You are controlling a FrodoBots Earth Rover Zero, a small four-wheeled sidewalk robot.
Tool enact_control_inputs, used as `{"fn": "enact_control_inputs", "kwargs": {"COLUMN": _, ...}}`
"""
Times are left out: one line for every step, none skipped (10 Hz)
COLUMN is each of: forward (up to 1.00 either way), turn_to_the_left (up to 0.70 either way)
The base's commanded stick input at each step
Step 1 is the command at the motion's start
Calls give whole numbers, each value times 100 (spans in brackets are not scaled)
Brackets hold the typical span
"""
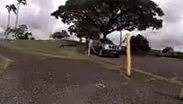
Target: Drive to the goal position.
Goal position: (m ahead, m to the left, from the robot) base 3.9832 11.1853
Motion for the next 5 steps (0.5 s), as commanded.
{"fn": "enact_control_inputs", "kwargs": {"forward": 70, "turn_to_the_left": 0}}
{"fn": "enact_control_inputs", "kwargs": {"forward": 70, "turn_to_the_left": 0}}
{"fn": "enact_control_inputs", "kwargs": {"forward": 70, "turn_to_the_left": 0}}
{"fn": "enact_control_inputs", "kwargs": {"forward": 70, "turn_to_the_left": 0}}
{"fn": "enact_control_inputs", "kwargs": {"forward": 70, "turn_to_the_left": 0}}
